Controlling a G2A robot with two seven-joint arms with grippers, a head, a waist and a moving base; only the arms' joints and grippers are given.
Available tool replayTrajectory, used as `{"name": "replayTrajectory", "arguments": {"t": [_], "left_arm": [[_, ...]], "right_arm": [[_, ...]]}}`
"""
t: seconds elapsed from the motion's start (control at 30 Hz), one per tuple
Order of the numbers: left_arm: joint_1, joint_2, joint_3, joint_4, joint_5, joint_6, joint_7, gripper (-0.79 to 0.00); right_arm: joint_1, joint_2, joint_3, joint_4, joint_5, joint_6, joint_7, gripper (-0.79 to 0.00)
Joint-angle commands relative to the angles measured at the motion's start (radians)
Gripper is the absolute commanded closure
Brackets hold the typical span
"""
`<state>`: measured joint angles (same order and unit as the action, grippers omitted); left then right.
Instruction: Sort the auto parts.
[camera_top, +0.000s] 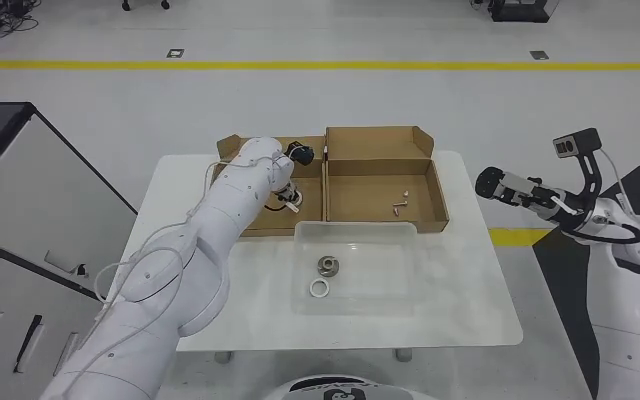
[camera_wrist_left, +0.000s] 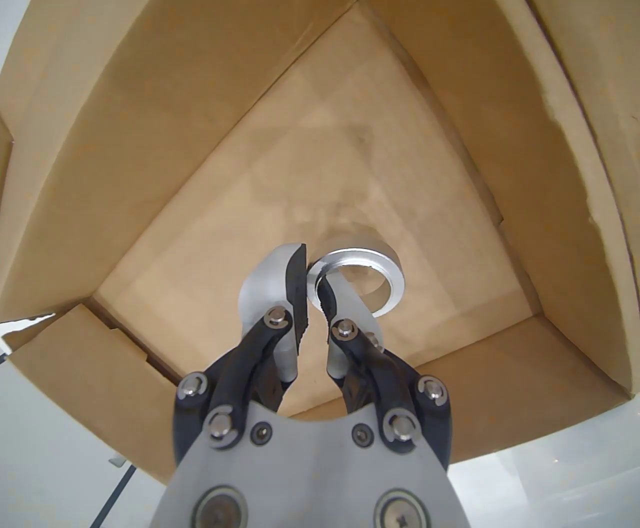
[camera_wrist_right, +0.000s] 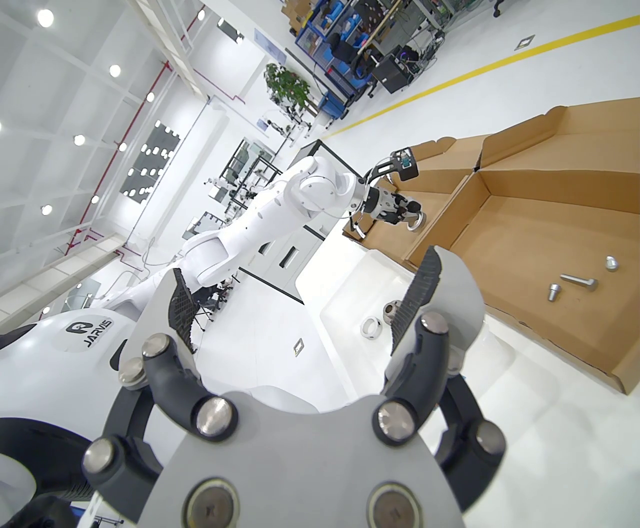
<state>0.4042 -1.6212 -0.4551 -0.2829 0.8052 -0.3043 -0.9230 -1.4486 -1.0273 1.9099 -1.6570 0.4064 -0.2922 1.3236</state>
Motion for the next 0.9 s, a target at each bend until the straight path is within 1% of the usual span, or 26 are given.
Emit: {"name": "replayTrajectory", "arguments": {"t": [0.0, 0.17, 0.2, 0.27, 0.37, 0.4, 0.47, 0.67, 0.87], "left_arm": [[-0.005, -0.009, -0.001, 0.017, -0.002, -0.006, 0.006, 0.0], [-0.012, -0.027, -0.002, 0.047, -0.004, -0.021, 0.002, 0.0], [-0.013, -0.03, -0.002, 0.051, -0.004, -0.024, 0.0, -0.083], [-0.015, -0.036, -0.003, 0.06, -0.006, -0.03, -0.001, -0.185], [-0.018, -0.042, -0.005, 0.072, -0.005, -0.034, 0.001, -0.391], [-0.018, -0.044, -0.006, 0.075, -0.005, -0.036, 0.001, -0.483], [-0.019, -0.048, -0.007, 0.081, -0.006, -0.042, 0.003, -0.785], [-0.038, -0.05, -0.024, 0.102, -0.025, -0.052, 0.018, -0.785], [-0.073, -0.04, -0.046, 0.12, -0.046, -0.079, 0.044, -0.785]], "right_arm": [[0.0, 0.0, 0.0, 0.0, 0.0, 0.0, 0.0, -0.785], [0.0, 0.0, 0.0, 0.0, 0.0, 0.0, 0.0, -0.785], [0.0, 0.0, 0.0, 0.0, 0.0, 0.0, 0.0, -0.785], [0.0, 0.0, 0.0, 0.0, 0.0, 0.0, 0.0, -0.785], [0.0, 0.0, 0.0, 0.0, 0.0, 0.0, 0.0, -0.785], [0.0, 0.0, 0.0, 0.0, 0.0, 0.0, 0.0, -0.785], [0.0, 0.0, 0.0, 0.0, 0.0, 0.0, 0.0, -0.785], [0.0, 0.0, 0.0, 0.0, 0.0, 0.0, 0.0, -0.785], [0.0, 0.0, 0.0, 0.0, 0.0, 0.0, 0.0, -0.785]]}}
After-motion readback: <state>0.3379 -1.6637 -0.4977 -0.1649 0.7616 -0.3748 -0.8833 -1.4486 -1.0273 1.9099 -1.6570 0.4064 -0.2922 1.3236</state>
